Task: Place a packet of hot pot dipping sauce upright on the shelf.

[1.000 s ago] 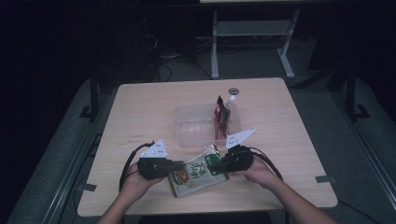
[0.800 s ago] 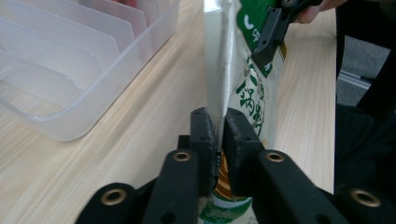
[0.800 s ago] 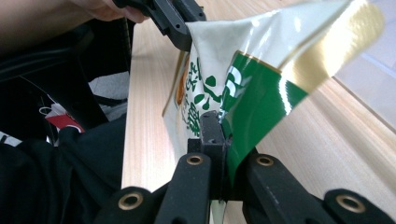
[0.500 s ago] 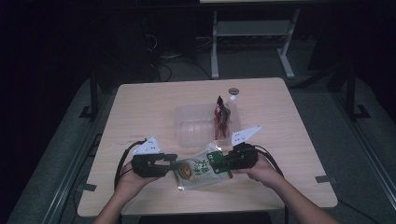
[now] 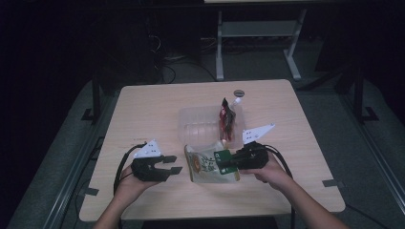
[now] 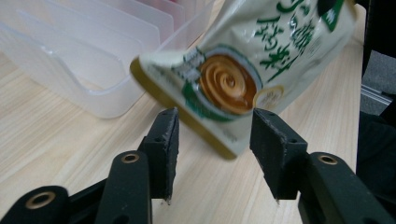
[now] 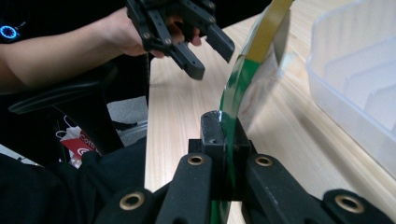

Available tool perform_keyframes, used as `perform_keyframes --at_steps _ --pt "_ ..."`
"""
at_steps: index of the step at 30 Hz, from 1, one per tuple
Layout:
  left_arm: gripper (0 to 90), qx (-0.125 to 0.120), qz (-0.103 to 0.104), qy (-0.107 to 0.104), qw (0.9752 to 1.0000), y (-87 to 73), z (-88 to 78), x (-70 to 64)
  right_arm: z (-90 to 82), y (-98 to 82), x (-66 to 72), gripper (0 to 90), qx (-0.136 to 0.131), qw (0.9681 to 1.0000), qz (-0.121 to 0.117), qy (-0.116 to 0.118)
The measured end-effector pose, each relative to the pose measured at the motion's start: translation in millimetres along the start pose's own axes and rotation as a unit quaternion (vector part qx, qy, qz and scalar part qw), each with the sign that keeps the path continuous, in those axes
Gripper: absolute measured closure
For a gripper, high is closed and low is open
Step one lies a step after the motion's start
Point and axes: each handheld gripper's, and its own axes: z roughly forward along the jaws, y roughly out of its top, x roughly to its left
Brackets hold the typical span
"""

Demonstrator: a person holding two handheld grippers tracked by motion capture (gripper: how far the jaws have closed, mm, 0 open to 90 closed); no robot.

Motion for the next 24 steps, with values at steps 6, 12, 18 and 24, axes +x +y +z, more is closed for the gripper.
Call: perform_keyframes --at_steps 6,12,18,24 --pt "46.5 0.007 -0.005 -0.004 1.0 -5.2 -2.3 -0.1 -0.3 7.8 5.0 90.0 -0.005 0.9999 -0.01 0.004" --pt "38.0 0.009 -0.001 -0.002 1.0 -7.1 -3.6 1.0 -2.4 16.7 8.4 90.0 -0.019 0.9997 -0.016 0.003" --pt "32.5 0.024 0.002 -0.006 0.9997 -10.5 -0.3 2.2 -7.5 23.5 9.1 90.0 -0.031 0.9992 -0.025 -0.01" --pt "29.5 0.03 -0.002 -0.006 0.9995 -12.9 0.7 2.7 -14.4 33.5 9.0 90.0 -0.048 0.9982 -0.032 -0.016"
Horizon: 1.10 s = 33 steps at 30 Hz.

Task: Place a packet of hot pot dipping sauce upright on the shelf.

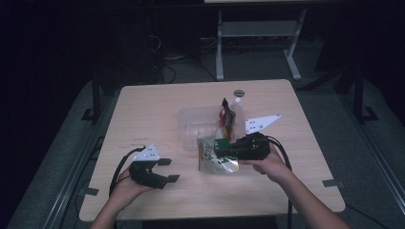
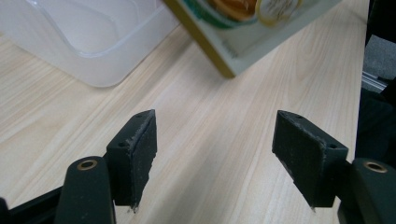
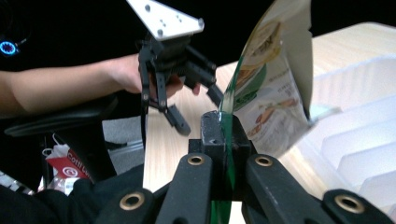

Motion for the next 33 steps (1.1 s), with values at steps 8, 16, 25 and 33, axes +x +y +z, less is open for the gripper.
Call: perform_keyframes --at_steps 8,16,25,33 --pt "27.4 0.005 0.007 0.0 1.0 -1.5 2.1 -0.2 -4.1 20.1 -8.4 90.0 -0.02 0.9995 -0.019 -0.014" --pt "26.9 0.008 0.009 -0.002 0.9999 -2.5 2.8 0.4 -0.9 41.4 -22.0 90.0 -0.034 0.9983 -0.034 -0.035" --pt "26.5 0.009 0.012 -0.001 0.9999 -4.2 3.4 1.6 3.9 53.0 -41.9 90.0 -0.035 0.9972 -0.035 -0.057" --pt "25.0 0.009 0.011 0.0 0.9999 -4.7 4.8 1.1 0.2 52.0 -55.5 90.0 -0.032 0.9964 -0.028 -0.073"
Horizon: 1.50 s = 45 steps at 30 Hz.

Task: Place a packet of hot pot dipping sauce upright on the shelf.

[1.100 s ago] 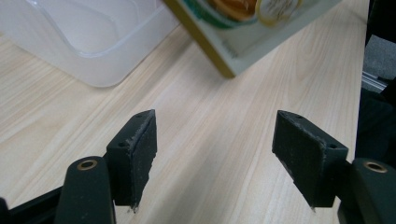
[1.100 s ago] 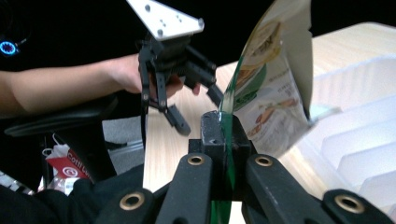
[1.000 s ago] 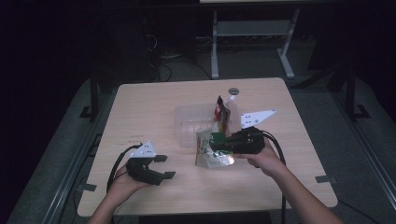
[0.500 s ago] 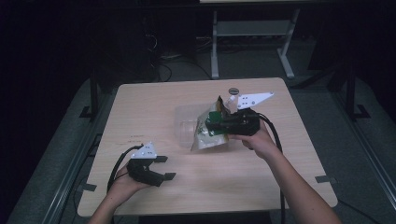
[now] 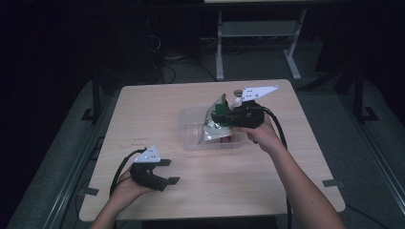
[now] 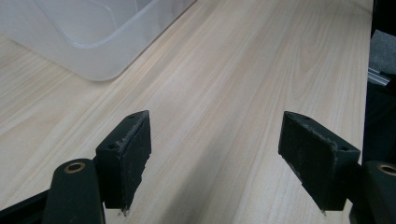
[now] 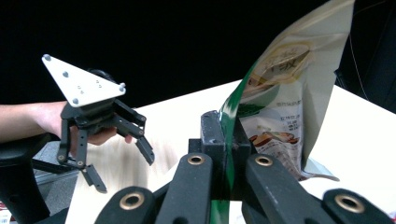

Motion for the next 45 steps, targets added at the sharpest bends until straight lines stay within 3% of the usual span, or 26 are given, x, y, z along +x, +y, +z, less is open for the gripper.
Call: perform_keyframes --at_steps 14,16,23,29,37,45 --pt "24.7 -0.002 -0.004 -0.002 1.0 -0.9 0.7 -0.5 20.2 -5.2 -13.1 90.0 0.043 0.9988 -0.002 -0.021" --pt "24.7 0.0 -0.003 -0.003 1.0 -1.0 0.8 -0.4 22.5 -6.9 -14.3 90.0 0.04 0.999 0.002 -0.019" --pt "24.1 0.008 0.001 -0.008 0.9999 -1.3 4.1 -1.8 24.9 -9.5 -12.8 90.0 0.033 0.9994 -0.001 -0.014" --pt "24.1 0.009 -0.001 -0.009 0.9999 -1.4 5.4 -1.5 33.3 -12.1 -6.8 90.0 0.055 0.9983 -0.017 -0.013" --pt "23.9 0.014 0.0 -0.01 0.9999 -2.1 4.5 -0.5 44.1 -23.5 -16.0 89.9 0.072 0.997 0.003 -0.029" --pt "23.9 0.014 0.001 -0.01 0.9998 -2.0 5.3 -1.3 43.8 -24.0 -17.3 87.2 0.064 0.9973 0.013 -0.033"
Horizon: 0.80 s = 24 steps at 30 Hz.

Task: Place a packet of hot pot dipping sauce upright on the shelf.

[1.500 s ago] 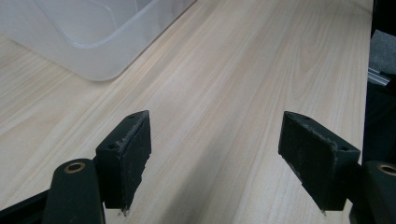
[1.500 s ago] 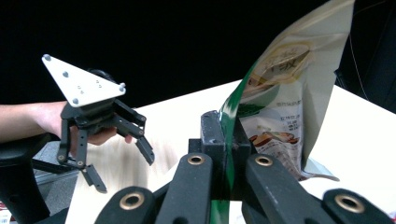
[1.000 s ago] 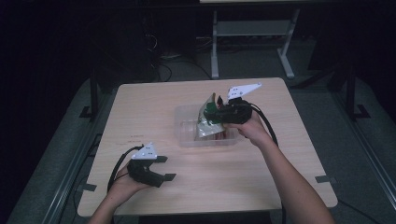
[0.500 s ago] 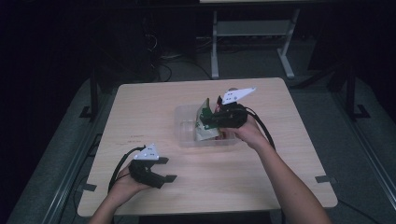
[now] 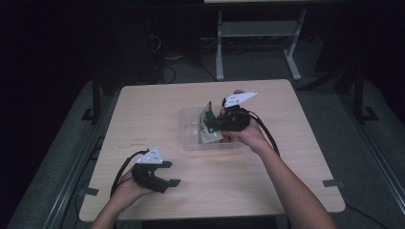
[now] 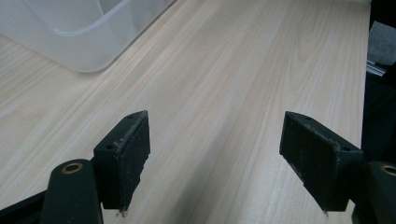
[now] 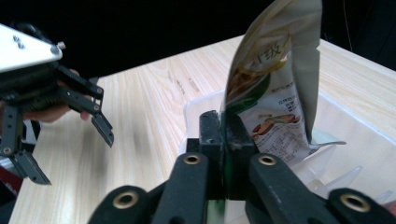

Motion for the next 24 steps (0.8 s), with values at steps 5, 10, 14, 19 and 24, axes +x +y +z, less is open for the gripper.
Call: perform_keyframes --at_steps 5,10,14,19,24 --pt "23.9 0.001 0.001 0.0 1.0 0.1 0.3 -0.1 -1.9 -0.3 -0.6 81.5 -0.001 1.0 0.001 -0.007" --pt "23.9 0.002 0.001 -0.002 1.0 0.6 0.8 0.0 -1.8 -1.4 1.9 74.7 -0.002 0.9999 0.0 -0.01" --pt "23.9 0.003 0.002 -0.002 1.0 0.8 0.9 -0.4 -1.2 -2.2 2.8 65.2 -0.001 0.9998 -0.001 -0.02" --pt "23.7 0.0 0.002 0.0 1.0 0.6 0.4 0.3 -1.2 -1.8 7.3 48.2 0.006 0.9992 -0.001 -0.039" --pt "23.7 0.001 0.001 -0.001 1.0 0.8 0.6 0.3 -2.8 -3.3 9.3 43.1 0.016 0.9988 -0.001 -0.045"
